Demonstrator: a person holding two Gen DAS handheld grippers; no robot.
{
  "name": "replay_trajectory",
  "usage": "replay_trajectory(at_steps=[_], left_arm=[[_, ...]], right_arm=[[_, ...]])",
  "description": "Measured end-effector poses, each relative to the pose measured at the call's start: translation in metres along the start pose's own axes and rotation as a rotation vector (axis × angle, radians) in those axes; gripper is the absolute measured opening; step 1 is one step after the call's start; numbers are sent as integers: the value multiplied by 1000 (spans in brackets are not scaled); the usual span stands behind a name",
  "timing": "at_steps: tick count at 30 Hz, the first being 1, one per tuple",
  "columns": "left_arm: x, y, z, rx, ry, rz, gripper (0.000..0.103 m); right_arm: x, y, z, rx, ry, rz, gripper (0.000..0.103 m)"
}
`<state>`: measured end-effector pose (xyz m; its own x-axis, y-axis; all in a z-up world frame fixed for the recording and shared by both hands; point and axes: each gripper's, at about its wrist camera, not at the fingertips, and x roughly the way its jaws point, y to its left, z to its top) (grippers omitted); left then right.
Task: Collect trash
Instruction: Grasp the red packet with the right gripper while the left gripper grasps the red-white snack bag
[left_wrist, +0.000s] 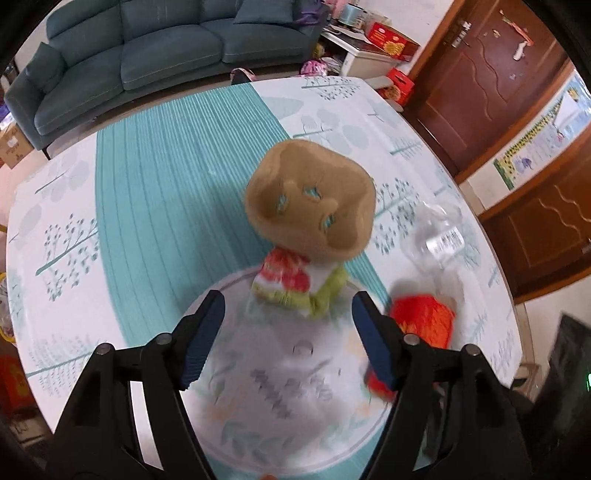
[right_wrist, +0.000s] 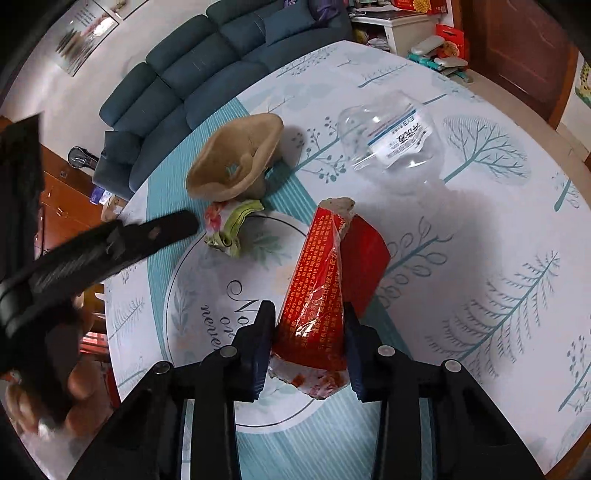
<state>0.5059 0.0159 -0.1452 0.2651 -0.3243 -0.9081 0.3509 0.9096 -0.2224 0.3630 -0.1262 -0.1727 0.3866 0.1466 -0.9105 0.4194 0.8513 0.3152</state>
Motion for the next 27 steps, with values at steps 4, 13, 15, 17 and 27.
replay_trajectory(at_steps=[4,13,15,17,27], left_arm=[[26,-10,9,-11,11,34,69],[66,-17,14,-64,23,94,69],[68,-18,13,-70,8,110,68],[69,-20,11,-73,4,120,64],[52,-5,-10,-58,-20,89,48]], right_arm=[[-1,-3,-1,-6,-4,6,35],[-4,-5,-11,-12,-3,23,35],[-4,-6,-14,-10,0,26,35],[-4,-8,-15,-9,2,31,35],[-8,-20,-38,12,11,79,35]])
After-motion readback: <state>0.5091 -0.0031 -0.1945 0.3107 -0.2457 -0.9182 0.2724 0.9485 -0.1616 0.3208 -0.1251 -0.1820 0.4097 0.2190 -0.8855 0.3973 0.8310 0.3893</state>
